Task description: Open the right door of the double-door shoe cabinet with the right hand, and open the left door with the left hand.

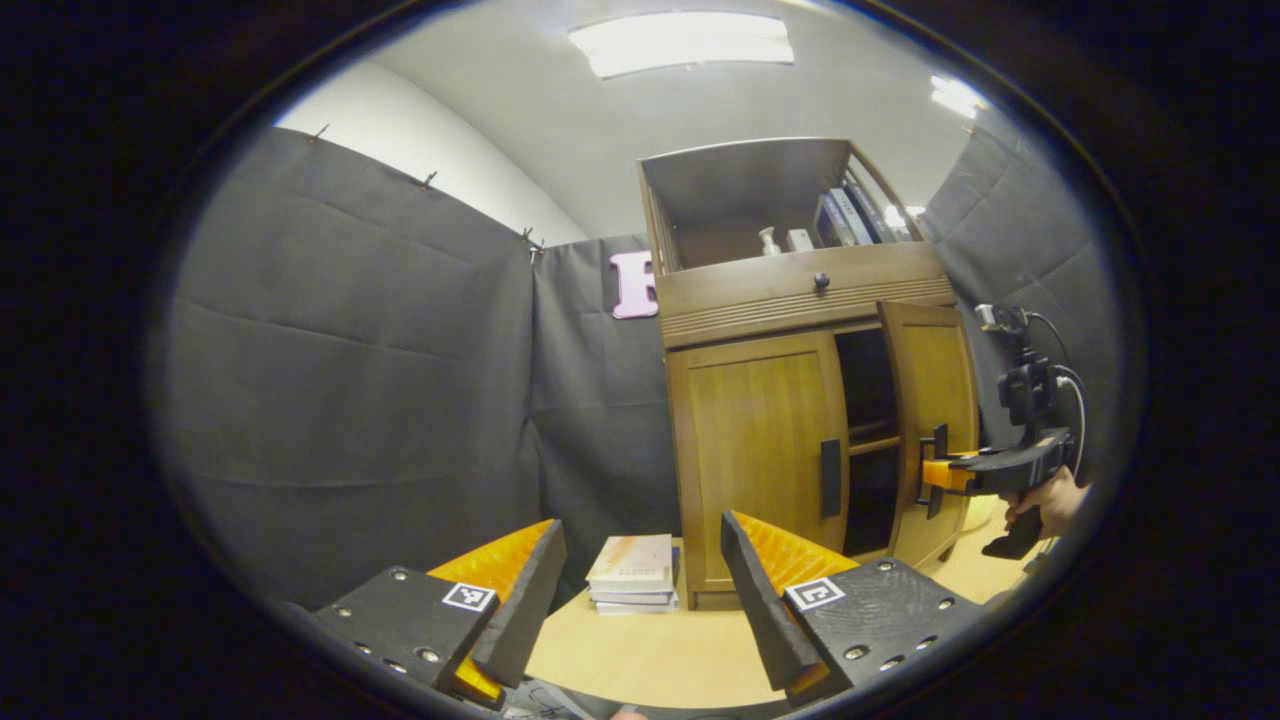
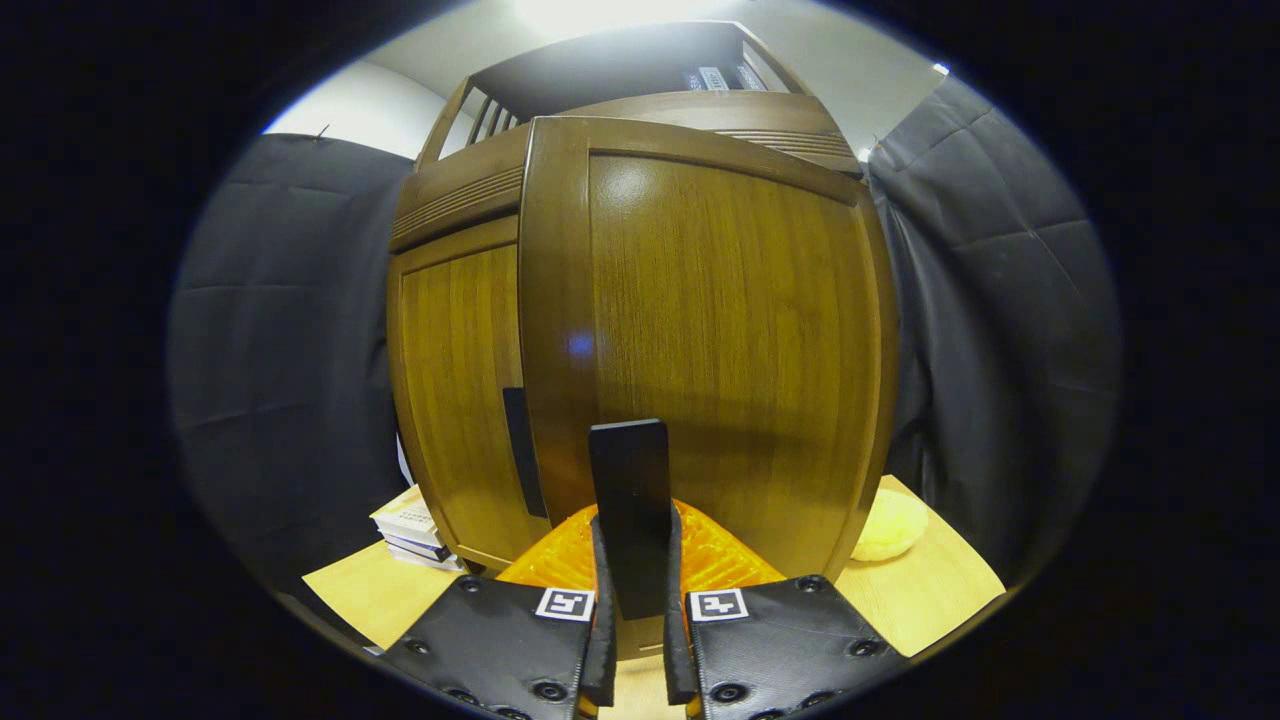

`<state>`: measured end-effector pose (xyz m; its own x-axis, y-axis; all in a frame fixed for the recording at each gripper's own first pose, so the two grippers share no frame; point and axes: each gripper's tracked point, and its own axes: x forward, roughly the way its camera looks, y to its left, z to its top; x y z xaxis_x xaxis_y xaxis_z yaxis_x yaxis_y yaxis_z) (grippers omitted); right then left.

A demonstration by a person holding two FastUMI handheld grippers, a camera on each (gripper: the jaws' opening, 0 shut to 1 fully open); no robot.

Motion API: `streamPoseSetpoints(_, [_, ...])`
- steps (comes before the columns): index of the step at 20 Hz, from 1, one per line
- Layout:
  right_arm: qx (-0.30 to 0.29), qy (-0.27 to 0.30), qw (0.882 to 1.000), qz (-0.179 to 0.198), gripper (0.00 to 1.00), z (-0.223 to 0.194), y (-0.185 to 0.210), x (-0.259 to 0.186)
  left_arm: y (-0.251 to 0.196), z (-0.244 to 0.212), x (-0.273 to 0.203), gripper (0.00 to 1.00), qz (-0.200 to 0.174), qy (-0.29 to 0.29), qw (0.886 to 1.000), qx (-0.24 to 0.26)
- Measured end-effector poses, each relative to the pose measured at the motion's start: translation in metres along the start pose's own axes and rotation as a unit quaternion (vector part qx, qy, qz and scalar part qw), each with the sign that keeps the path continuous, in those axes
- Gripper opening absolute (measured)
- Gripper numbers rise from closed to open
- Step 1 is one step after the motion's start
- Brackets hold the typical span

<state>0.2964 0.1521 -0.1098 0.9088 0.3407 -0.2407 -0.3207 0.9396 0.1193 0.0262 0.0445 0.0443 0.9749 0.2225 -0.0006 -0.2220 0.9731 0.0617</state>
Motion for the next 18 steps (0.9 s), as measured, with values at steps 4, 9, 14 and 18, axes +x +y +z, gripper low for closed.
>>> streamPoseSetpoints(4, [-0.001,0.001,1.0,-0.001,0.21,-0.001,-0.003,-0.008,-0.002,0.002,0.001,0.9,-0.017,-0.002,1.0,-0.003])
streamPoseSetpoints(9, [0.001,-0.002,1.0,-0.004,0.21,-0.002,-0.008,-0.016,-0.006,0.004,0.003,0.9,-0.043,-0.005,0.999,-0.006])
streamPoseSetpoints(14, [0.0,-0.001,1.0,-0.008,0.21,-0.004,-0.012,-0.023,-0.01,0.009,0.004,0.9,-0.073,-0.009,0.997,-0.012])
streamPoseSetpoints(18, [0.003,0.003,1.0,-0.01,0.19,-0.004,-0.014,-0.025,-0.015,0.012,0.007,0.9,-0.096,-0.016,0.995,-0.014])
